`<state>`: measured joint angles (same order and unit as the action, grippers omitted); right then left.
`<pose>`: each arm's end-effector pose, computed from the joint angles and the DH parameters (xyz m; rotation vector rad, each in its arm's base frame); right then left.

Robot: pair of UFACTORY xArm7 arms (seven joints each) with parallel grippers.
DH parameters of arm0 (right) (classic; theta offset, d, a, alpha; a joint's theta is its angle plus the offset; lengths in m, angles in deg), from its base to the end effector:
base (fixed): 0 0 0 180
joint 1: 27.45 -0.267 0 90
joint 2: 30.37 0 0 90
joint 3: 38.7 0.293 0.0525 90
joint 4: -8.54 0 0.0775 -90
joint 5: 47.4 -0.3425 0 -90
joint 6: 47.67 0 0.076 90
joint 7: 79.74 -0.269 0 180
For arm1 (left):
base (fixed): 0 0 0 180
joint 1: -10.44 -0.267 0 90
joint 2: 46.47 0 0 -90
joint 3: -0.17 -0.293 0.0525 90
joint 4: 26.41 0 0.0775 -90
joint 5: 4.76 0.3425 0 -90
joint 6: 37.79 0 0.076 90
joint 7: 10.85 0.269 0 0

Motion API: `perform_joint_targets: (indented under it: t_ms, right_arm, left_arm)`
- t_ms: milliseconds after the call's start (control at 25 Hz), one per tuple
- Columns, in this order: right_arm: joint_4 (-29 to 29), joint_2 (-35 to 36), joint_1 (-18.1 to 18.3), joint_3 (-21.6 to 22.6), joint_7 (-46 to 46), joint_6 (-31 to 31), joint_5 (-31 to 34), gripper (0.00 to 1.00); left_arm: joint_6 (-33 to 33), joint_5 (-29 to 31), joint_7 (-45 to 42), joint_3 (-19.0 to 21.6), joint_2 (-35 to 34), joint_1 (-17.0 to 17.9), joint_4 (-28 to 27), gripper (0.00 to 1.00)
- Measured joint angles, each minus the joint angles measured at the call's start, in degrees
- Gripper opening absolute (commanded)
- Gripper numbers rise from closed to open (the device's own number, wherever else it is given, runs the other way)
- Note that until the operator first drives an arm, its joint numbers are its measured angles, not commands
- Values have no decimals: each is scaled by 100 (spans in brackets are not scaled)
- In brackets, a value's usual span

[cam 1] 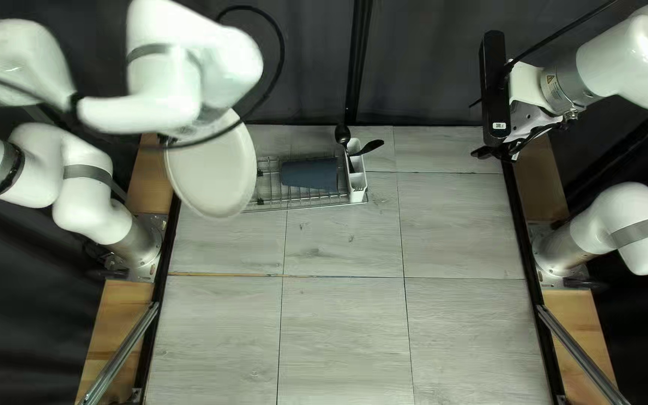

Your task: Pick up and place plate onto table. Place down one fork to the left of the plate. Place spoon and knife to the right of the plate. Place cup above the knife and spoon

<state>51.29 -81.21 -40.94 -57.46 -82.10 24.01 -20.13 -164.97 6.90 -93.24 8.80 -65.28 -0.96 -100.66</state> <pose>0.3187 -0.1251 0.3573 2.8827 0.0093 0.5251 0.2024 0.0578 0.3987 -1.7905 -1.8117 0.4028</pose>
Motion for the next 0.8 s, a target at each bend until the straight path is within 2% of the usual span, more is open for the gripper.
perform_joint_targets:
  t_ms: [240,520,800]
  right_arm:
    - [0,0,0,0,0,0,0,100]
    - [0,0,0,0,0,0,0,100]
    - [0,0,0,0,0,0,0,100]
  left_arm:
    - [49,-179,-170,57,-78,16,25,0]
    - [1133,-927,-841,612,-712,370,575,0]
    - [1338,-1058,-996,683,-744,407,682,0]
